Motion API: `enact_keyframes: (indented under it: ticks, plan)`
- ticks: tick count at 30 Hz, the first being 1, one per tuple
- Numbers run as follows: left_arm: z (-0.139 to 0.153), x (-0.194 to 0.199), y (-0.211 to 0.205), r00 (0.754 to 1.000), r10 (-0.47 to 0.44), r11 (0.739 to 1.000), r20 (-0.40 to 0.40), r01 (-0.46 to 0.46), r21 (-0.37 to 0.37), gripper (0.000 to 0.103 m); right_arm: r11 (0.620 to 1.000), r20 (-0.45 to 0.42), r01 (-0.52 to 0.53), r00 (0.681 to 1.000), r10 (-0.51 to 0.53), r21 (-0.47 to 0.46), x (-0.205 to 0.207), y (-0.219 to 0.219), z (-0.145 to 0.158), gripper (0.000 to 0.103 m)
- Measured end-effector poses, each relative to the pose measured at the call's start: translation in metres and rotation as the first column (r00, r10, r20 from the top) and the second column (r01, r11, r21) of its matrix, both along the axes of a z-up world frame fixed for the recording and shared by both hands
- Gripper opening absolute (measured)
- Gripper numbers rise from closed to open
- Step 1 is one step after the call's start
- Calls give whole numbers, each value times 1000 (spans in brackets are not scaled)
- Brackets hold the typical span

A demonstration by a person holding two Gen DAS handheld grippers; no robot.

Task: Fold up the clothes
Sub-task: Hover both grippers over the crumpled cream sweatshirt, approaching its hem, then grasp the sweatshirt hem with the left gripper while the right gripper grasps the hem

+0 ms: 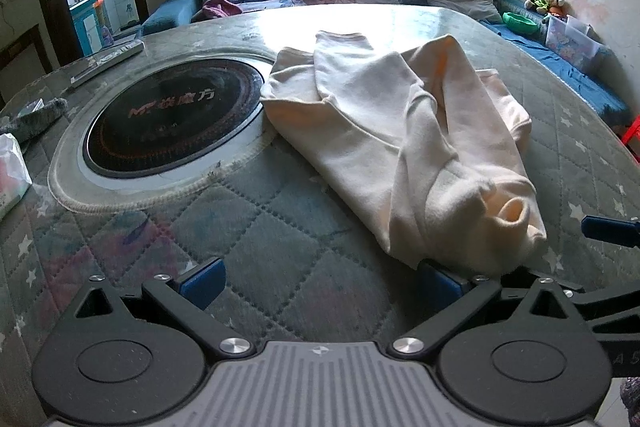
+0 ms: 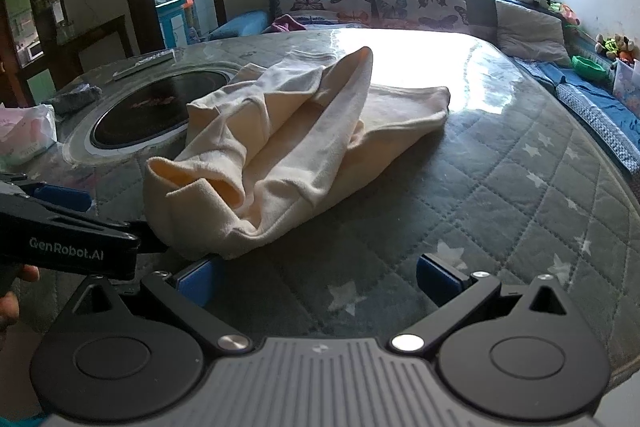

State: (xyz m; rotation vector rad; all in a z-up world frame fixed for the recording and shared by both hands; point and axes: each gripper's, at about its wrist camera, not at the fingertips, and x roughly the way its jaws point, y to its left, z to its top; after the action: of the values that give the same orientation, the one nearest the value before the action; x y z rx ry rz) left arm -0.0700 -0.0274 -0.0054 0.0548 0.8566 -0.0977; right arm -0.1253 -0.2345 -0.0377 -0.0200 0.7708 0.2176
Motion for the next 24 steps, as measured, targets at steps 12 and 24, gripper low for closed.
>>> enact_keyframes:
  ticks: [12,24]
  plan:
    - [30,13,19,998,-11,1000,68,11,0,103,993,2,-102,995,102,58,2,-13,25,103]
    - [37,62,13,996,-46,997,77,50,-51,103,993,71,-85,994,80,77,79,-35,57,79]
